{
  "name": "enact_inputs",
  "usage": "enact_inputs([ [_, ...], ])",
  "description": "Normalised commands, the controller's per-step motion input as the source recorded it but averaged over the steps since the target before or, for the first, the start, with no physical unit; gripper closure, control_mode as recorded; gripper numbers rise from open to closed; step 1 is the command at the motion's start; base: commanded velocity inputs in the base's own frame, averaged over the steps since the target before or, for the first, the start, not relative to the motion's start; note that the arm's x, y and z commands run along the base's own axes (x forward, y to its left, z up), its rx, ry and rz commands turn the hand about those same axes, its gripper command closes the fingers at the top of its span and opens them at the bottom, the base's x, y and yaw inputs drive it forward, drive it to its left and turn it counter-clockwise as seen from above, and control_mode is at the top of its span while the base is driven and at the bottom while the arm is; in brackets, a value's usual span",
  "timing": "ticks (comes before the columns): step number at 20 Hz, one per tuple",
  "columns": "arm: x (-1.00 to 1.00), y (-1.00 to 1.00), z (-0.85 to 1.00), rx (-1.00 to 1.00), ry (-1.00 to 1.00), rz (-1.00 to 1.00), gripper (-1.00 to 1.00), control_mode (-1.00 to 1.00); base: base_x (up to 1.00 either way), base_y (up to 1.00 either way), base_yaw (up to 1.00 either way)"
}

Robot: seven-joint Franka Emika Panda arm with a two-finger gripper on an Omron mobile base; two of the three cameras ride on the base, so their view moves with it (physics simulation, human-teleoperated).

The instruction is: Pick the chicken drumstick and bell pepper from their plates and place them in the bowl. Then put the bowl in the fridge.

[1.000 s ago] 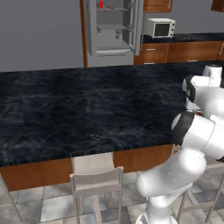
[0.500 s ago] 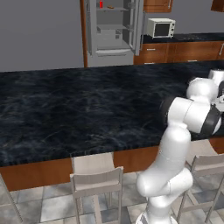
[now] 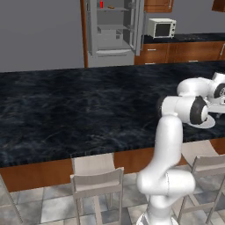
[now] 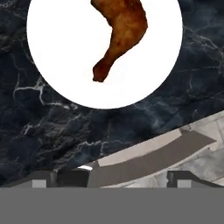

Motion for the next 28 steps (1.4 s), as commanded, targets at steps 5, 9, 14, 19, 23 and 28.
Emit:
enact_inputs([
  [5, 0.48, -0.10, -0.19, 0.00, -0.01, 0.00, -1.00, -1.00, 0.00, 0.00, 0.00],
  [9, 0.34, 0.00, -0.29, -0.07, -0.08, 0.00, -1.00, -1.00, 0.00, 0.00, 0.00],
  [14, 0.30, -0.18, -0.36, -0.11, -0.03, 0.00, -1.00, -1.00, 0.00, 0.00, 0.00],
  [19, 0.16, -0.02, -0.43, -0.08, -0.07, 0.04, -1.00, -1.00, 0.00, 0.00, 0.00],
  [23, 0.15, -0.01, -0.33, -0.03, -0.10, 0.08, -1.00, -1.00, 0.00, 0.00, 0.00],
  [28, 0.22, -0.11, -0.33, -0.08, 0.00, 0.10, -1.00, -1.00, 0.00, 0.00, 0.00],
])
